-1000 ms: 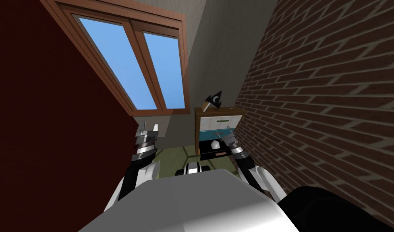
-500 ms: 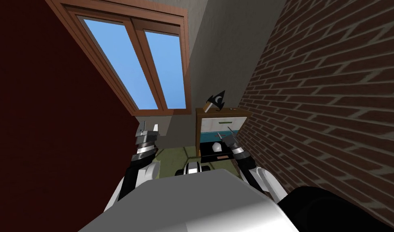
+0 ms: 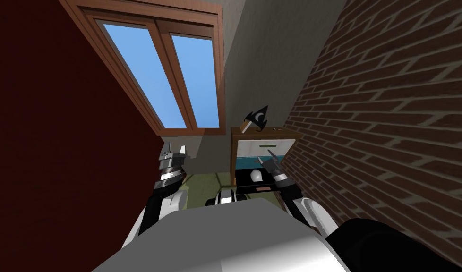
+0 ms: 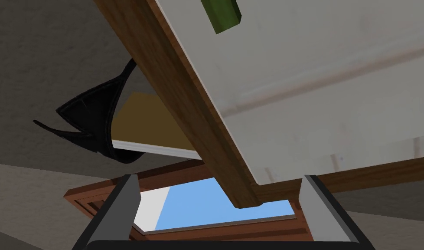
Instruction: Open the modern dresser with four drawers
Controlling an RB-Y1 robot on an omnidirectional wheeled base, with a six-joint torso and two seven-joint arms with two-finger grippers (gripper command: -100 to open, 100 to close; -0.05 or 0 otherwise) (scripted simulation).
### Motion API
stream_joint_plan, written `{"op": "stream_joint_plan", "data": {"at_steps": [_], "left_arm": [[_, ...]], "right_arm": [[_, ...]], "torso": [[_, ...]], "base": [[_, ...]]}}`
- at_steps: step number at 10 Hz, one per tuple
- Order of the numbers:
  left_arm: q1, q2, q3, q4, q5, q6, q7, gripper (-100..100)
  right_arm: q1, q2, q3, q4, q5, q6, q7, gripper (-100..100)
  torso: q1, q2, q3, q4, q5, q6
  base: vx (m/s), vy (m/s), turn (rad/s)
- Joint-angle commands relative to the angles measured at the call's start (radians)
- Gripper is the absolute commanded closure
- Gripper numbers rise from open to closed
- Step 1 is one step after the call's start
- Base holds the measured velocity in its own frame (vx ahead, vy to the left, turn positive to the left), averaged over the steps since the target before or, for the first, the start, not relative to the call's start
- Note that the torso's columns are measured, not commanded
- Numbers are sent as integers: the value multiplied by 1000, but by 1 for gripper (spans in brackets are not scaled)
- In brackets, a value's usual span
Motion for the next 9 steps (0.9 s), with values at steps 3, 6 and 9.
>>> {"op": "stream_joint_plan", "data": {"at_steps": [3,6,9], "left_arm": [[0,0,0,0,0,0,0,0],[0,0,0,0,0,0,0,0],[0,0,0,0,0,0,0,0]], "right_arm": [[6,15,-30,11,82,24,121,-100],[10,25,-52,19,140,40,200,-100],[16,32,-80,29,212,59,292,-100]], "torso": [[0,-1,0,0,0,0],[1,0,0,0,0,0],[1,0,0,0,0,0]], "base": [[53,-27,72],[58,-19,62],[55,-21,67]]}}
